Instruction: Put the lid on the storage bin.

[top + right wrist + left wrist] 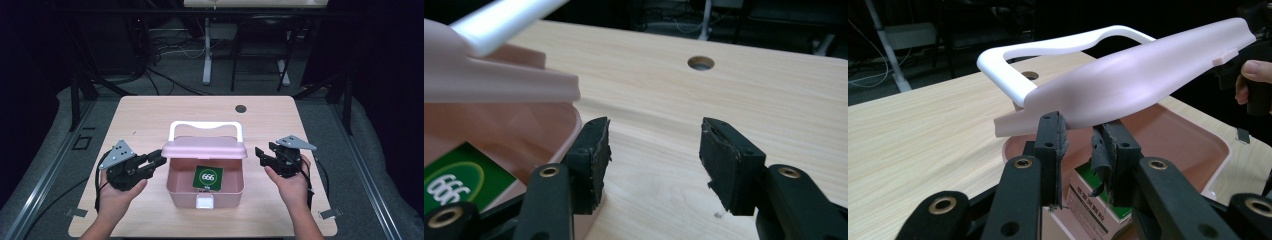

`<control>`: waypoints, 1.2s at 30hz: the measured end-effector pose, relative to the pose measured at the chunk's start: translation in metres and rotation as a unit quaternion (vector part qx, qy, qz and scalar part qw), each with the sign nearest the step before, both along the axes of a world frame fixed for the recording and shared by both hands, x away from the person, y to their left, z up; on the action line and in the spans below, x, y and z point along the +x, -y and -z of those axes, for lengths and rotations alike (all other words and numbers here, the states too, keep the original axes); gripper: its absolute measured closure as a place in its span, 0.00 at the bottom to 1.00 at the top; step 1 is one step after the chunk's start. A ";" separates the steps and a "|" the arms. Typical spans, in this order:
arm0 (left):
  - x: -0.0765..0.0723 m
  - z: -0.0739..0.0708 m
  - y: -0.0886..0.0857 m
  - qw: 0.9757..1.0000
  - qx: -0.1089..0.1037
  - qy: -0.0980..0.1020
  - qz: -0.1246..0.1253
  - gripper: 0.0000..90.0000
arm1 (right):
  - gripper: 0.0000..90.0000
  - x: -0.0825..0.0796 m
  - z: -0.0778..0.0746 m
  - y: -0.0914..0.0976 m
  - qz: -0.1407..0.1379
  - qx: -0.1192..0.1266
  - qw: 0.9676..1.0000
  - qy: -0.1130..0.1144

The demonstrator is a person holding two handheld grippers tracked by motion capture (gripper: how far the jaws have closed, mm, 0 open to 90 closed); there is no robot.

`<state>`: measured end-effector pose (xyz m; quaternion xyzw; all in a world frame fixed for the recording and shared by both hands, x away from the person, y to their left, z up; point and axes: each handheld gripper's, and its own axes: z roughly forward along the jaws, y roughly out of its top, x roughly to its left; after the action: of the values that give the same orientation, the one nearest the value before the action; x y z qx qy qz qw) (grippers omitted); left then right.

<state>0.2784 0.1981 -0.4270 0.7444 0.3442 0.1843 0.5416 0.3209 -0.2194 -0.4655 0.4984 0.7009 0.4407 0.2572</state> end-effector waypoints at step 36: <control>-0.030 0.045 -0.003 1.000 0.005 -0.019 0.007 0.75 | 0.42 0.002 0.007 -0.007 -0.004 -0.019 1.000 -0.023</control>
<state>0.2486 0.2006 -0.4719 0.7530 0.3485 0.1679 0.5323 0.3228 -0.2126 -0.4725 0.5006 0.7169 0.4165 0.2490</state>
